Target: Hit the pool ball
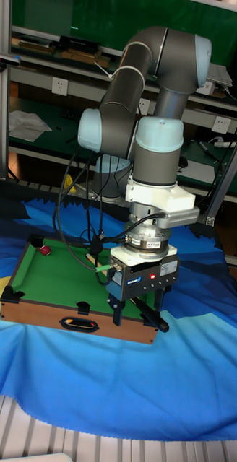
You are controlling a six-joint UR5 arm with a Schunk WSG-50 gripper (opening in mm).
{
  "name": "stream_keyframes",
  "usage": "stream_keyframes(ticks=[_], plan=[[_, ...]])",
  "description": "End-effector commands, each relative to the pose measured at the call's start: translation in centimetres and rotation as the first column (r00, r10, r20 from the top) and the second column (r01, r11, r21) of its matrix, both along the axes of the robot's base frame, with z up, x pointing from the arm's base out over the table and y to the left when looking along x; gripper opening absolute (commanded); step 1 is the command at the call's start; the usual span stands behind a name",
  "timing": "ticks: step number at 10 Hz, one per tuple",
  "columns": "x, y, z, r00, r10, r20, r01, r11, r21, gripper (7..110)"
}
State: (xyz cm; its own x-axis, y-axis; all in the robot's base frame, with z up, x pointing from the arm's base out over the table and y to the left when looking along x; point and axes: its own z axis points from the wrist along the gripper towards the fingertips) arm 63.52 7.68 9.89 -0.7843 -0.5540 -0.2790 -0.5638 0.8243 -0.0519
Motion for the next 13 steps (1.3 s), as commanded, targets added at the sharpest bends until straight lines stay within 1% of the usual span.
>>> stream_keyframes(ticks=[1, 2, 3, 4, 5, 6, 9, 13], plan=[[-0.3, 0.5, -0.5, 1.0, -0.028, 0.005, 0.028, 0.999, 0.029, 88], [-0.4, 0.7, -0.5, 0.999, -0.054, -0.002, 0.054, 0.998, 0.036, 88], [-0.5, 0.4, -0.7, 0.994, -0.112, -0.014, 0.113, 0.993, 0.033, 88], [-0.9, -0.5, -0.9, 0.983, -0.183, -0.031, 0.183, 0.983, 0.003, 88], [-0.7, -0.3, -0.8, 0.98, -0.195, -0.03, 0.195, 0.981, 0.013, 88], [-0.6, 0.0, -0.8, 0.979, -0.202, -0.028, 0.203, 0.979, 0.028, 7], [-0.6, 0.3, -0.8, 0.982, -0.189, -0.028, 0.19, 0.981, 0.04, 7], [-0.4, 0.4, -0.7, 0.994, -0.108, -0.011, 0.108, 0.994, 0.026, 7]])
